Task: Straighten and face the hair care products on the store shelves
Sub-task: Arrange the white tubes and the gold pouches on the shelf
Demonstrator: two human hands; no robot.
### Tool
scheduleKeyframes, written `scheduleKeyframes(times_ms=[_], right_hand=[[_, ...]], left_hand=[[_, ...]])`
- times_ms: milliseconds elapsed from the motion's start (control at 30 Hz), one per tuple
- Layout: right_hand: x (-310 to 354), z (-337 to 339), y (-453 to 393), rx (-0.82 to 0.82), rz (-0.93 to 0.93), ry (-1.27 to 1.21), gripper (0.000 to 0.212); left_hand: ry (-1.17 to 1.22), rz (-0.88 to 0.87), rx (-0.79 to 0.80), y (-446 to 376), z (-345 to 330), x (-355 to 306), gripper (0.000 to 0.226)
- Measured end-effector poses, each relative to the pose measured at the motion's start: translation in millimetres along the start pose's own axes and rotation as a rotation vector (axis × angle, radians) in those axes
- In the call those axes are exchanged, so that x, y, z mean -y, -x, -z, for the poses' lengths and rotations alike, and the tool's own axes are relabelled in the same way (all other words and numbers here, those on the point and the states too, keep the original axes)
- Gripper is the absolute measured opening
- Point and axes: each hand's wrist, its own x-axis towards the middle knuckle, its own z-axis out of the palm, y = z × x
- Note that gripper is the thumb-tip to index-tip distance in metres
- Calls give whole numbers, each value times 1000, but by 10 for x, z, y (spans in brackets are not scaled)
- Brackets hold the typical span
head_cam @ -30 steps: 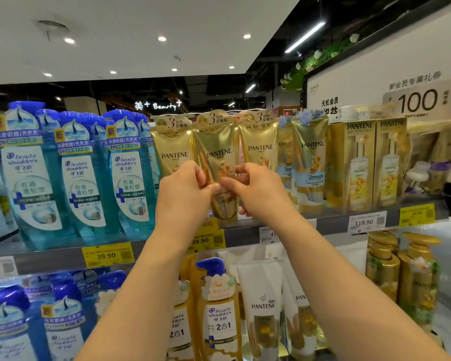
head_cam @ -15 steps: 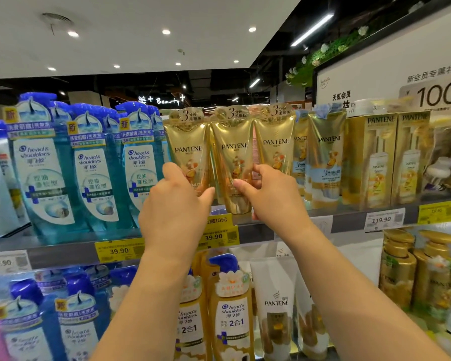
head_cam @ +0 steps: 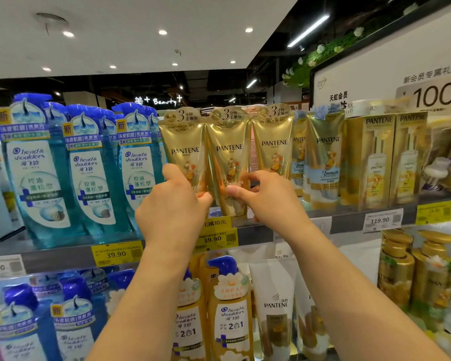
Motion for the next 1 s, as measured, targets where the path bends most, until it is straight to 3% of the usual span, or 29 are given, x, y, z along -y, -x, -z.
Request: scheduleKeyframes(times_ms=[200, 367, 433, 500, 567, 667, 1000], right_hand=[[27, 56, 35, 14, 1, -8, 60], [-135, 288, 151, -390, 17, -11, 37], [-224, 382, 178, -497, -9, 17, 37], [-297, 427, 151, -447, -74, -11, 46], [-312, 421, 96, -271, -152, -84, 53], [-323, 415, -13, -114, -167, -68, 44], [-385, 476, -123, 15, -203, -71, 41]], left_hand=[[-64, -13, -6, 38, 48, -5, 60], [-84, 2, 24, 47, 43, 15, 60], [-87, 2, 28, 65, 46, 14, 60], [-76, 1, 30, 77, 49, 14, 61], [-58, 10, 40, 83, 51, 18, 61], [-48, 26, 57, 101, 42, 35, 60], [-9, 77, 78, 168, 62, 69, 56]])
